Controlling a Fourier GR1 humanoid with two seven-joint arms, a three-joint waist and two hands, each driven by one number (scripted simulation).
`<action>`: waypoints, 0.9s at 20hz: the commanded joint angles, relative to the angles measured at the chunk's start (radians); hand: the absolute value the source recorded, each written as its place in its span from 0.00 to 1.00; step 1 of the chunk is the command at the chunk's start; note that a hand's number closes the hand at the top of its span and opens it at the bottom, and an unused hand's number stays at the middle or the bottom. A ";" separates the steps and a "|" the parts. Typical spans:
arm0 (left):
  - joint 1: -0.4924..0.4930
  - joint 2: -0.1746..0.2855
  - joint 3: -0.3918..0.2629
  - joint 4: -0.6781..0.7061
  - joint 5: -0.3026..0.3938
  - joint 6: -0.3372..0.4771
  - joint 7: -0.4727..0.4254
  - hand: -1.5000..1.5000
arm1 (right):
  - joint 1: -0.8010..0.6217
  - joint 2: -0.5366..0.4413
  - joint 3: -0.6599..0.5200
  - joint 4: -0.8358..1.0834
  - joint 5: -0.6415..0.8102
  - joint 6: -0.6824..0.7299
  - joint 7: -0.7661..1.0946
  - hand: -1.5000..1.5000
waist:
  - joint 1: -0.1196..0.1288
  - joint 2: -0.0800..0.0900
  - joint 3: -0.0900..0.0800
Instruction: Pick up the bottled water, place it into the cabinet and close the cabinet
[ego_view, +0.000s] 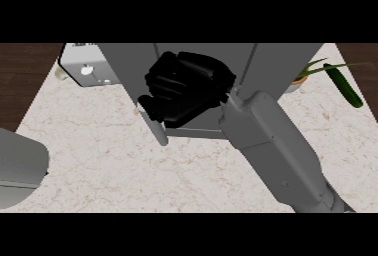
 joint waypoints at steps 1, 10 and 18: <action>0.013 -0.039 0.005 -0.035 -0.033 -0.014 0.020 0.00 | -0.014 -0.030 -0.051 0.111 0.095 0.081 -0.122 1.00 | 0.001 0.007 0.003; -0.064 -0.004 0.017 -0.008 0.017 0.006 0.080 0.00 | -0.125 -0.026 -0.123 0.163 0.196 0.023 -0.227 0.00 | -0.011 0.009 0.003; -0.053 -0.025 0.021 0.020 -0.015 -0.043 0.064 0.00 | -0.251 -0.057 -0.184 0.184 0.252 -0.074 -0.252 0.00 | 0.004 0.010 0.001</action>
